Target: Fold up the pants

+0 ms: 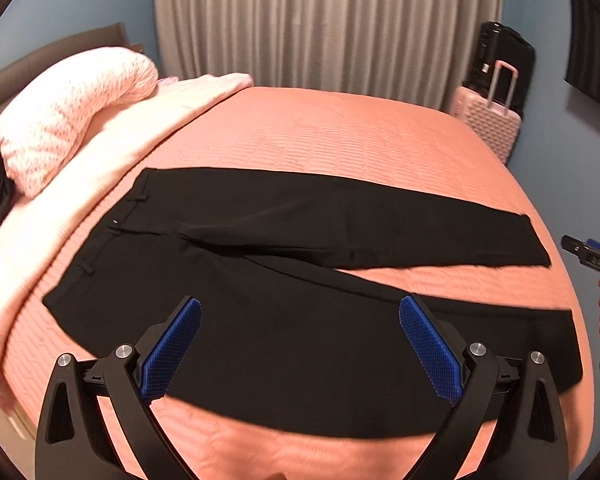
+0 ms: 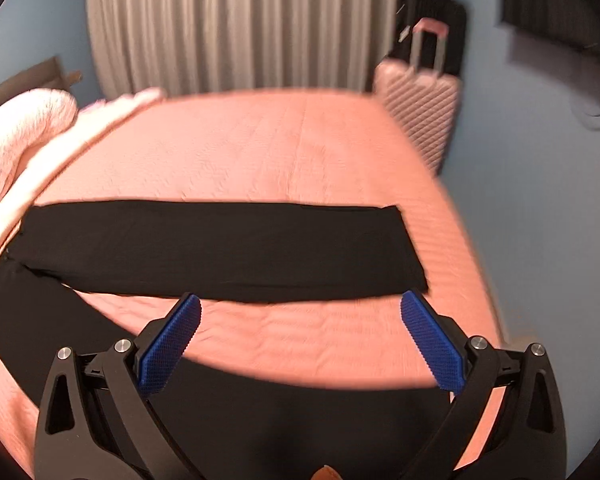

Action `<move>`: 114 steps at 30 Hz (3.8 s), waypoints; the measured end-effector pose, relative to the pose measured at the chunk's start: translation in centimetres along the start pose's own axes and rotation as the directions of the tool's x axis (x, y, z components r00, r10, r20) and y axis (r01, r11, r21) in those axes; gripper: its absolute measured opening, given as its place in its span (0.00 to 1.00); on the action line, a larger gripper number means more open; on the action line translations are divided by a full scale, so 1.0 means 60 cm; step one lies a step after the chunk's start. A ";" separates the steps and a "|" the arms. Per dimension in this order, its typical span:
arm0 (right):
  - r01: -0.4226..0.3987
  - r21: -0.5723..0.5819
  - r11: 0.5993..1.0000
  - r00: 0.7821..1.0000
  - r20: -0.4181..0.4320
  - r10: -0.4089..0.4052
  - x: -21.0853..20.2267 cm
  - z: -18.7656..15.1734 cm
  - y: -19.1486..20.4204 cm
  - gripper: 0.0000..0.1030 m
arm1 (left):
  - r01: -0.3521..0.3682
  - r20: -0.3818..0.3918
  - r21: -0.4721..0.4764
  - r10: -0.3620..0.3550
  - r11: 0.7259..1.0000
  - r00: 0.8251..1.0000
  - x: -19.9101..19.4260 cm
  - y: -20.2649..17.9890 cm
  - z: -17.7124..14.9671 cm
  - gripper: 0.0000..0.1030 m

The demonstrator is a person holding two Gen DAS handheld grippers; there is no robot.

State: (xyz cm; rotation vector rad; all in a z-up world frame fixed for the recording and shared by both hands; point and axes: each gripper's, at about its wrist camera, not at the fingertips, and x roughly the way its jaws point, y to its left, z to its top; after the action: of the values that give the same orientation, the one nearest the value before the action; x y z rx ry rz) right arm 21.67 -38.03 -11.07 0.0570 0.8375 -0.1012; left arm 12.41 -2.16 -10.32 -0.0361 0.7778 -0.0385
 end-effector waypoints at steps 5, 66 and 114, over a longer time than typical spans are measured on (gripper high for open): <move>-0.024 0.071 0.997 0.995 -0.094 0.031 0.164 0.066 -0.120 0.96 | 0.006 -0.069 0.002 -0.006 1.000 0.998 0.078 -0.014 -0.014 0.94; -0.102 0.028 0.994 0.985 -0.136 0.105 0.353 0.093 -0.174 0.11 | -0.188 -0.242 -0.102 0.159 0.977 0.957 0.597 0.533 0.317 0.85; -0.072 0.014 0.997 0.996 -0.055 0.073 -0.130 -0.223 -0.220 0.39 | -0.038 -0.129 -0.207 0.011 0.978 0.992 0.080 0.647 -0.117 0.04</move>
State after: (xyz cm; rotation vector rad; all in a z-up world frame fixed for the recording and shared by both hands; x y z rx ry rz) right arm 5.12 -49.43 -14.37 0.1023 0.8891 -0.0367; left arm 11.73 36.27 -20.52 -0.2263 0.9081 0.0652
